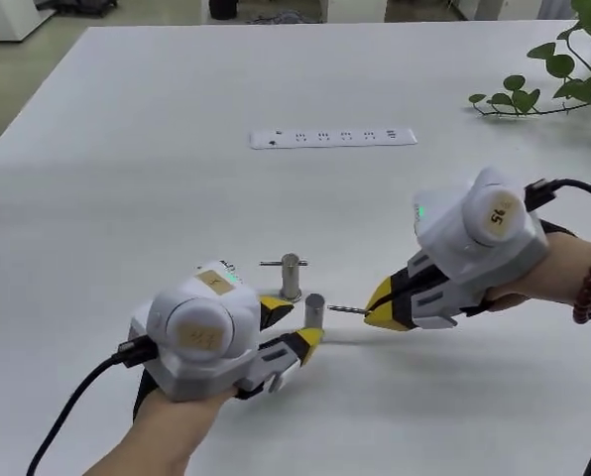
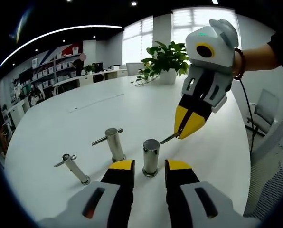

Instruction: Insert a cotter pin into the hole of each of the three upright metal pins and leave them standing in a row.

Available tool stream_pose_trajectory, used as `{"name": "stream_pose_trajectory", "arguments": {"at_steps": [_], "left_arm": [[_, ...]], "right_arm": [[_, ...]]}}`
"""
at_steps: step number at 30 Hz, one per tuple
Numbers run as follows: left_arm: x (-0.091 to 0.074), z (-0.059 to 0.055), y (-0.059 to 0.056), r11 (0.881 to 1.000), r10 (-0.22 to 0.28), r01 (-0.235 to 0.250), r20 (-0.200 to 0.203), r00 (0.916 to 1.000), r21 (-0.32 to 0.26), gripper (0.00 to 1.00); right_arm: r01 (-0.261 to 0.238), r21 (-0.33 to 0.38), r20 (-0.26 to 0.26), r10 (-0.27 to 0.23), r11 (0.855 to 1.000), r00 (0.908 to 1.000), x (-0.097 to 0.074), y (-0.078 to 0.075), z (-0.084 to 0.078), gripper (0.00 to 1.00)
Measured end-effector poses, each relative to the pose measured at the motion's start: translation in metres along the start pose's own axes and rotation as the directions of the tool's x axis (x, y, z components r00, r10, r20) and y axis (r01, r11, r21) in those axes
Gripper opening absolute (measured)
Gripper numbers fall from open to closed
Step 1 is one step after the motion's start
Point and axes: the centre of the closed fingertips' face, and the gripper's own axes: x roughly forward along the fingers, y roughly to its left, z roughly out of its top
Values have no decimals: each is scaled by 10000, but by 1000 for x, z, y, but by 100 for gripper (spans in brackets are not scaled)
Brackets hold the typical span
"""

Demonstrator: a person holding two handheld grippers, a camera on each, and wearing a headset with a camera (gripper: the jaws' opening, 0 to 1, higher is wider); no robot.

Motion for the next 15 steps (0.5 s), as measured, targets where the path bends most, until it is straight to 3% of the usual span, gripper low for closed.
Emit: {"name": "stream_pose_trajectory", "arguments": {"at_steps": [15], "left_arm": [[15,-4,-2,9999,-123,121,-247,9996,-69,16]], "right_arm": [[-152,-153,88,153,9998,9998,4,0,6,0]]}}
